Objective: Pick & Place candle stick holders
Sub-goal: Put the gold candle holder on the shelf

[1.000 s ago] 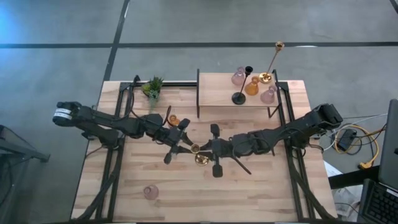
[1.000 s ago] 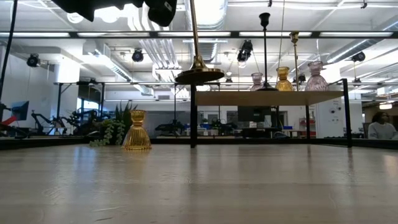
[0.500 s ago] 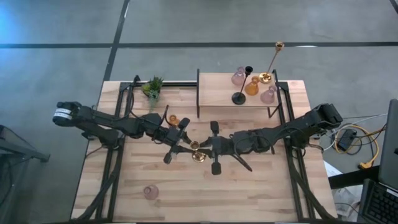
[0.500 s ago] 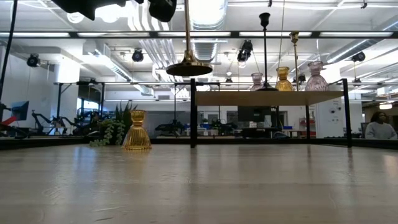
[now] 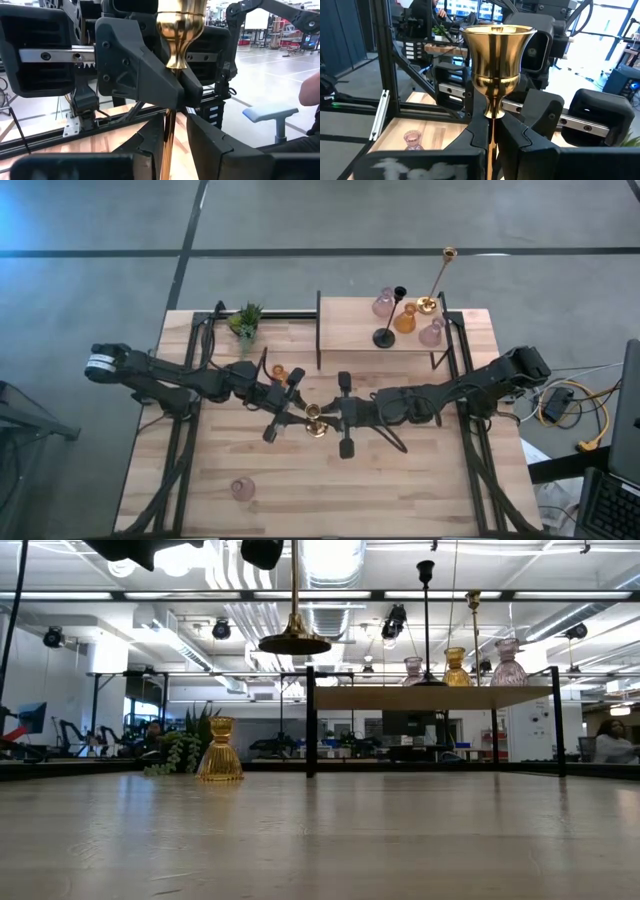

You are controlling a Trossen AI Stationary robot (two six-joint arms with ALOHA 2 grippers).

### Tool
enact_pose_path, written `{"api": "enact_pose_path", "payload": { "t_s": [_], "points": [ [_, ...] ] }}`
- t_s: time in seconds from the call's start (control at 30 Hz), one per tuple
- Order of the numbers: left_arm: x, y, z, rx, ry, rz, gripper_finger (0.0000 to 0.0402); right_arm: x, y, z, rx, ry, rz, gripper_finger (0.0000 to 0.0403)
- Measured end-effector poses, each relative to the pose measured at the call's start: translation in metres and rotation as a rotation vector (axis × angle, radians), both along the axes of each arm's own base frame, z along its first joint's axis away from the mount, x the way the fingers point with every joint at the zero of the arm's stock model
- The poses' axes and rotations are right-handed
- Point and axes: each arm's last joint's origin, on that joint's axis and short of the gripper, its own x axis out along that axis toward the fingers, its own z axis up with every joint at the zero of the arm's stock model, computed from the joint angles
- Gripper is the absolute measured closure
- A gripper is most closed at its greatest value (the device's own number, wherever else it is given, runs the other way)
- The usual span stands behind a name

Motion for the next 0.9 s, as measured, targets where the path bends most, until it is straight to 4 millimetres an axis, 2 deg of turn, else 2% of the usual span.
{"api": "enact_pose_path", "payload": {
  "t_s": [0.1,0.23,0.63,0.73,0.9],
  "points": [
    [0.000,0.000,0.000,0.000,0.000,0.003,0.0332,0.000,0.000,0.000,-0.001,0.000,0.000,0.0392],
    [0.000,0.000,0.000,0.001,-0.004,0.008,0.0382,0.000,0.000,0.000,0.000,0.000,0.001,0.0392],
    [0.000,0.000,0.001,0.000,-0.007,0.007,0.0385,0.000,0.000,0.000,0.006,-0.001,0.000,0.0390],
    [0.000,0.000,0.001,-0.001,-0.006,0.008,0.0385,-0.001,-0.001,0.001,0.029,0.000,-0.003,0.0373],
    [0.001,0.001,0.000,-0.003,-0.007,0.033,0.0385,-0.017,-0.006,0.013,0.019,0.052,-0.008,0.0314]
  ]
}}
